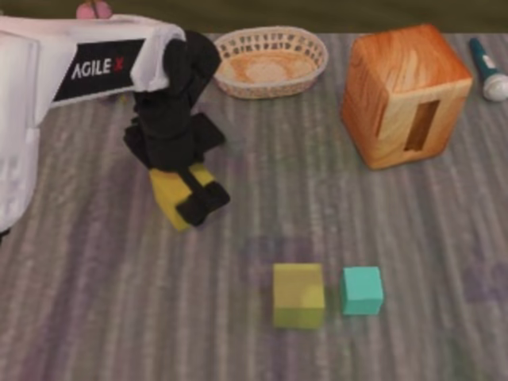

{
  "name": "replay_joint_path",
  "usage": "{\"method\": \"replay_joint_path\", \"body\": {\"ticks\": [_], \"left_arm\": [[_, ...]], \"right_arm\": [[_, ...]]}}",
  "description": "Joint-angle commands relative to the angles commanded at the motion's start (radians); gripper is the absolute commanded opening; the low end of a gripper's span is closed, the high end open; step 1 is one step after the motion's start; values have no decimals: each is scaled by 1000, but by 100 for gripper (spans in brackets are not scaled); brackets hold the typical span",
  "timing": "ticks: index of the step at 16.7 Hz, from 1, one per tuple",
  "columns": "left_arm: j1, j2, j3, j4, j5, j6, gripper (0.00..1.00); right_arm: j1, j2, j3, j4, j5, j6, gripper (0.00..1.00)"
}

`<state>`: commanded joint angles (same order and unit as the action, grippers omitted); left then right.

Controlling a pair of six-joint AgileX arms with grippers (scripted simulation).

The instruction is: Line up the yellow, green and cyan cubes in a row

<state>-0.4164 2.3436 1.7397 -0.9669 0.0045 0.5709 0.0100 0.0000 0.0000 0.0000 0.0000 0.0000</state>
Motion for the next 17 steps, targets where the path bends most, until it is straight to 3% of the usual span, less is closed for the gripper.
{"method": "replay_joint_path", "body": {"ticks": [13,17], "left_arm": [[0,0,0,0,0,0,2],[0,0,0,0,0,0,0]], "right_arm": [[0,0,0,0,0,0,100],[0,0,0,0,0,0,100]]}}
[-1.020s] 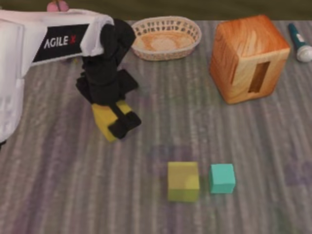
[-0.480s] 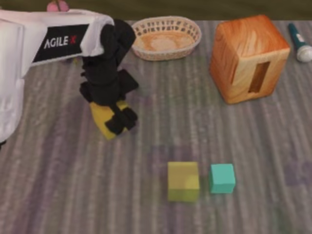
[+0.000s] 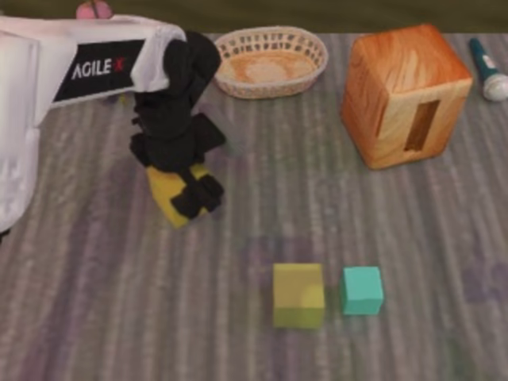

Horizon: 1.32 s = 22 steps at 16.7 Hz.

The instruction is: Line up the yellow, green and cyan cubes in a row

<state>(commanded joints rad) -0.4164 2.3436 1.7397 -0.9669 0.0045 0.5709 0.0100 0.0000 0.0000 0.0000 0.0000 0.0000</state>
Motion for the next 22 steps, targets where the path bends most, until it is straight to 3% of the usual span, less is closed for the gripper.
{"method": "replay_joint_path", "body": {"ticks": [7,14,22], "left_arm": [[0,-16,16,-23,4,0,0],[19,-79,162,-236,3,-4,0],[-19,-141,91,-218,2,43,0]], "right_arm": [[0,0,0,0,0,0,100],[0,0,0,0,0,0,100],[0,0,0,0,0,0,100]]}}
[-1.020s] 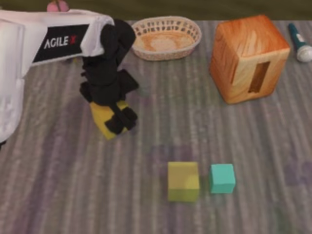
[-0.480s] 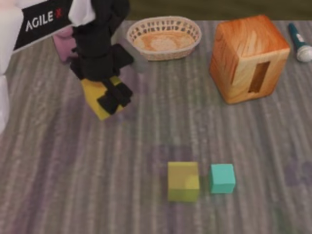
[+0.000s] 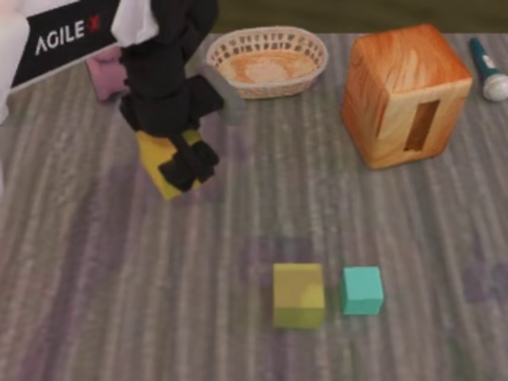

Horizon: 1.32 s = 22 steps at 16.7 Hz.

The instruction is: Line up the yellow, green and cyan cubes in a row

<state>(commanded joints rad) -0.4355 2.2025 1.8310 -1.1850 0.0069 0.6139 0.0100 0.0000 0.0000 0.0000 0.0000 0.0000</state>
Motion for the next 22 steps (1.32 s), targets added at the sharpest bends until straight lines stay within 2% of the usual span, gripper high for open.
{"method": "replay_joint_path", "body": {"ticks": [8,11,18,22], "left_arm": [[-170,-320,-433,89,-2,236,0],[-213,-396,-518,111,-3,295,0],[-213,-394,-536,128,-3,301,0],[-216,-342,-619,277,-3,298,0]], "right_arm": [[0,0,0,0,0,0,100],[0,0,0,0,0,0,100],[0,0,0,0,0,0,100],[0,0,0,0,0,0,100]]}}
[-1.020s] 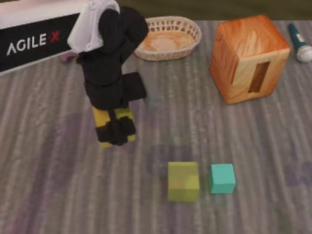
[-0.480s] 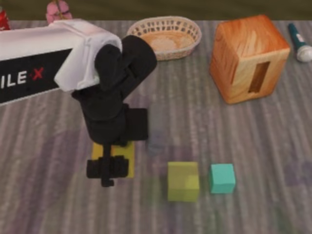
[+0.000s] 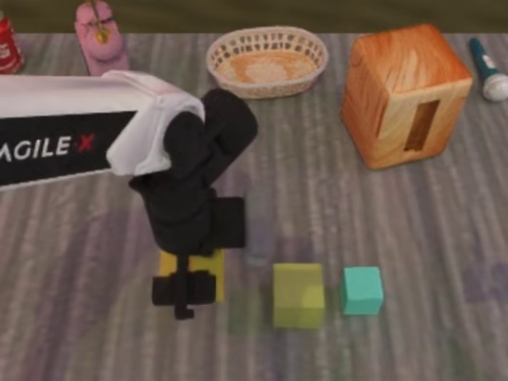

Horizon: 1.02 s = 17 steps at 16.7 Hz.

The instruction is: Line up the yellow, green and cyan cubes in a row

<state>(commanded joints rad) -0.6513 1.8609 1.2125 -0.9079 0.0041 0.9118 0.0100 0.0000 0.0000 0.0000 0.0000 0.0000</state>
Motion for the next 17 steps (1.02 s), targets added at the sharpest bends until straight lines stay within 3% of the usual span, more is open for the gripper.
{"method": "replay_joint_path", "body": {"ticks": [7,17], "left_arm": [[-5,46,-65,101,0,1,0],[-5,46,-65,101,0,1,75]], "right_arm": [[0,0,0,0,0,0,100],[0,0,0,0,0,0,100]]}}
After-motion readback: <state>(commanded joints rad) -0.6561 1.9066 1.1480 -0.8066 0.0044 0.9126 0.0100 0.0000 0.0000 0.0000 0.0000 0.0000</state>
